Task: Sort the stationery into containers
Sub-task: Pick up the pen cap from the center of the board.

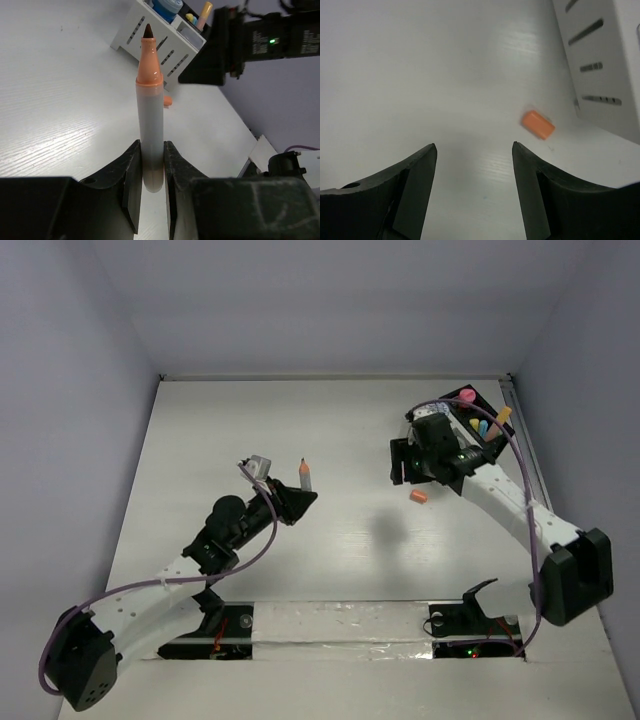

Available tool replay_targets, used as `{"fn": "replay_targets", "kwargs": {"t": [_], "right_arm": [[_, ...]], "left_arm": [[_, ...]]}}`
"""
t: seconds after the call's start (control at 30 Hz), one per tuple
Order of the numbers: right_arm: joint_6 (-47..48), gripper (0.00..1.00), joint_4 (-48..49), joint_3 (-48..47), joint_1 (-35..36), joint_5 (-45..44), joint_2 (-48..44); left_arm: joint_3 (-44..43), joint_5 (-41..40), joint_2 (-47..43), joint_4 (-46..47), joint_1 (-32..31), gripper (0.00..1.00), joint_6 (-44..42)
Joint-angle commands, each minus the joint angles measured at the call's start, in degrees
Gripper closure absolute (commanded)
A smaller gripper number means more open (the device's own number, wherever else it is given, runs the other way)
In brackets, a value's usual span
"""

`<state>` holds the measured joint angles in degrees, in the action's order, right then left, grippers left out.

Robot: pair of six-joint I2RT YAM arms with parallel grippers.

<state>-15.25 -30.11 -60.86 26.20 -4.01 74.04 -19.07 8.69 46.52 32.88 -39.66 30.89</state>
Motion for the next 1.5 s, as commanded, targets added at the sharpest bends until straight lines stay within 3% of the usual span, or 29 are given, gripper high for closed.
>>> {"fn": "replay_targets", "kwargs": {"t": [0.0,0.17,0.47,0.7,0.9,1.3,1.33,1.47], "right_arm": [[6.88,0.32,-17.16,-7.42,-0.71,-6.27,4.96],[18.22,0.30,-22.80,-13.05,-1.32,-8.82,14.98],[31.50,0.30,-14.20,-13.41,-4.48,-7.33,25.09],[33.79,0.34,-7.95,-9.55,-5.01,-4.77,28.00],[33.53,0.48,-7.33,-9.98,-6.24,-3.02,31.51],[30.80,0.48,-9.88,-8.31,-6.24,-1.71,30.38],[30.45,0.50,-9.71,-7.96,-6.24,-1.27,30.20],[29.84,0.79,-9.01,-6.82,-6.24,-0.65,30.64]], "left_arm": [[0.08,1.95,-3.10,1.83,0.20,1.00,-1.19],[0.61,2.03,-6.08,1.13,0.20,1.00,-1.19],[1.23,2.56,-7.23,1.74,0.20,1.00,-0.92],[1.40,2.39,-7.59,1.66,0.20,1.00,-1.10],[1.40,2.21,-7.32,1.74,0.20,1.00,-1.28],[1.23,1.95,-6.62,1.66,0.20,1.00,-1.63],[1.23,1.95,-6.62,1.66,0.20,1.00,-1.63],[1.32,1.42,-6.80,1.22,0.20,1.00,-1.80]]}}
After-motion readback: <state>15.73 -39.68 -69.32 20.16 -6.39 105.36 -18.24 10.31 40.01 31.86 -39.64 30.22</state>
